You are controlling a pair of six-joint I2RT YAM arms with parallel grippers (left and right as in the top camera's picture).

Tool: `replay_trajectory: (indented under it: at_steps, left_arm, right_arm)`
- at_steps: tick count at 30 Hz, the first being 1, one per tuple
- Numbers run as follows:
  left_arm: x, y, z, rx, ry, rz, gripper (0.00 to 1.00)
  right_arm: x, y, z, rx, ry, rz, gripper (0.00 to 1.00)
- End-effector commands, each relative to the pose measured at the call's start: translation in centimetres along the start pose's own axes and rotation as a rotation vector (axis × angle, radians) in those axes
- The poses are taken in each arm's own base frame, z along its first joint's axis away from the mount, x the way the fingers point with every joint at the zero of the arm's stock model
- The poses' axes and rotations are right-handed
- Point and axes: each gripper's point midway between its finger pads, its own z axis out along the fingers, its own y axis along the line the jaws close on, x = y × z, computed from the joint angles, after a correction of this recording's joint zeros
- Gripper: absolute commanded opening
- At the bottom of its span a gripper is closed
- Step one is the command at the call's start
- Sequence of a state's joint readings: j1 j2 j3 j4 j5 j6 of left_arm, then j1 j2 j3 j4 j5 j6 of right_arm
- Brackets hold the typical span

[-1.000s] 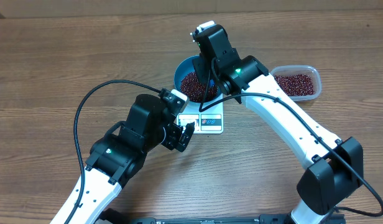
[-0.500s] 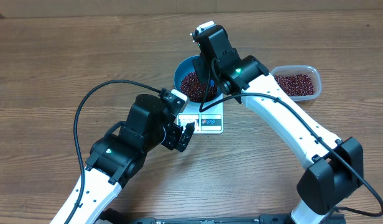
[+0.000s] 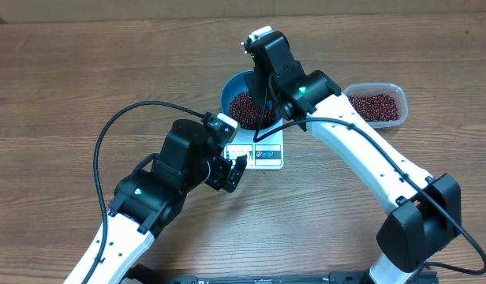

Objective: Scoop item into bowl and weigh 150g on scale
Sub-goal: 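Hold the tilted cup over the bowl, trickling beans in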

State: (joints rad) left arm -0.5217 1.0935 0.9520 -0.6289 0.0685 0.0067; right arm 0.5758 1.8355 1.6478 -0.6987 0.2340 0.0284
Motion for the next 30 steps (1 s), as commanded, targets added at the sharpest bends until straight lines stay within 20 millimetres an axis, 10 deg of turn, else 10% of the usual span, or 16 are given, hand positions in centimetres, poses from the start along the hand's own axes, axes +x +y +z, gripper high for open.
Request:
replay_trajectory:
  at_steps: [1, 30]
  left_arm:
    - [-0.95, 0.00, -0.44, 0.006, -0.027, 0.010, 1.00]
    - [-0.95, 0.00, -0.44, 0.006, -0.027, 0.010, 1.00]
  right_arm:
    - [-2.23, -0.56, -2.26, 0.007, -0.069, 0.011, 0.04]
    - [-2.02, -0.29, -2.34, 0.015, -0.062, -0.084, 0.04]
